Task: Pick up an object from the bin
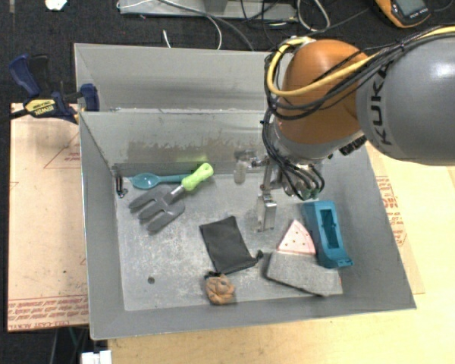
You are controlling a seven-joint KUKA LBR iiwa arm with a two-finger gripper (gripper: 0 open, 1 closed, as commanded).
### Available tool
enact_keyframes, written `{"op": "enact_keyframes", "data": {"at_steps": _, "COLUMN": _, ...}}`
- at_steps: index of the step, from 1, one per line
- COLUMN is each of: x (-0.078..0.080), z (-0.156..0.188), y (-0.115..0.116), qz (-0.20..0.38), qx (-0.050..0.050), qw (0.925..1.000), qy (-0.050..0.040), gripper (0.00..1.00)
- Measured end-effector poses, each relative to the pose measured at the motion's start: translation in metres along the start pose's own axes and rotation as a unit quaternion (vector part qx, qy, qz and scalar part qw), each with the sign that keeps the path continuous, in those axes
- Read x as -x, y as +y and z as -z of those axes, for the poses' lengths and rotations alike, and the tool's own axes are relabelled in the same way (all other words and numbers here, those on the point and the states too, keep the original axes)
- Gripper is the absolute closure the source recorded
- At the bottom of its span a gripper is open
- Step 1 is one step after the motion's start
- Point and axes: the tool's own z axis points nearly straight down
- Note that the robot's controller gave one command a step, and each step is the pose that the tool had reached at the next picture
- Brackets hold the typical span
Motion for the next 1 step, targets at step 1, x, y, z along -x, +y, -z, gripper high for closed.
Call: {"op": "enact_keyframes", "data": {"at_steps": 1, "x": -0.0162, "z": -0.0389, "y": -0.0131, "qz": -0.019, "qx": -0.001, "qw": 0.9998, "qy": -0.0041, "gripper": 0.0}}
